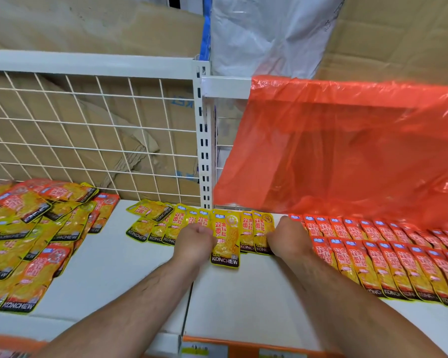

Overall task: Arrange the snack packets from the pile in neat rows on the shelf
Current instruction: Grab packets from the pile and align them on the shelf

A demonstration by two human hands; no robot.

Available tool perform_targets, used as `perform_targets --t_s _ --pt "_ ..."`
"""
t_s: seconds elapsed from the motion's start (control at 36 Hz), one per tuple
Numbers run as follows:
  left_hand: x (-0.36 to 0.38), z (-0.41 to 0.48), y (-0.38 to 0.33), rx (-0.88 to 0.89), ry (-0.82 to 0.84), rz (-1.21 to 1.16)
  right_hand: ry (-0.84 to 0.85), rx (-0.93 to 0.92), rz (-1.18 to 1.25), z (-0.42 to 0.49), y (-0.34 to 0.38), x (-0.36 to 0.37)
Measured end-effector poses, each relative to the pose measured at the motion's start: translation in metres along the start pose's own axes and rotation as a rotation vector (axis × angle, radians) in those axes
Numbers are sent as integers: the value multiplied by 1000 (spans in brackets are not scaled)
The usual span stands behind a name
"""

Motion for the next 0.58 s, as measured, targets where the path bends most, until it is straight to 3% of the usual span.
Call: perform_targets --t_s 0.28,0.58 --pt "-42 -6 20 -11 -18 3 -44 -178 81 -20 52 15" --pt "-166 2 41 -55 -38 0 -21 -465 124 -47 202 58"
Point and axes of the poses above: each hand's wrist, its own z-axis towards the middle knuckle, its own x-axis out of the palm, y = z × x, the point moved 7 cm from there along z, towards the middle knuckle, and after that the axes turned 13 degrees about y, right-handed, at the moved point
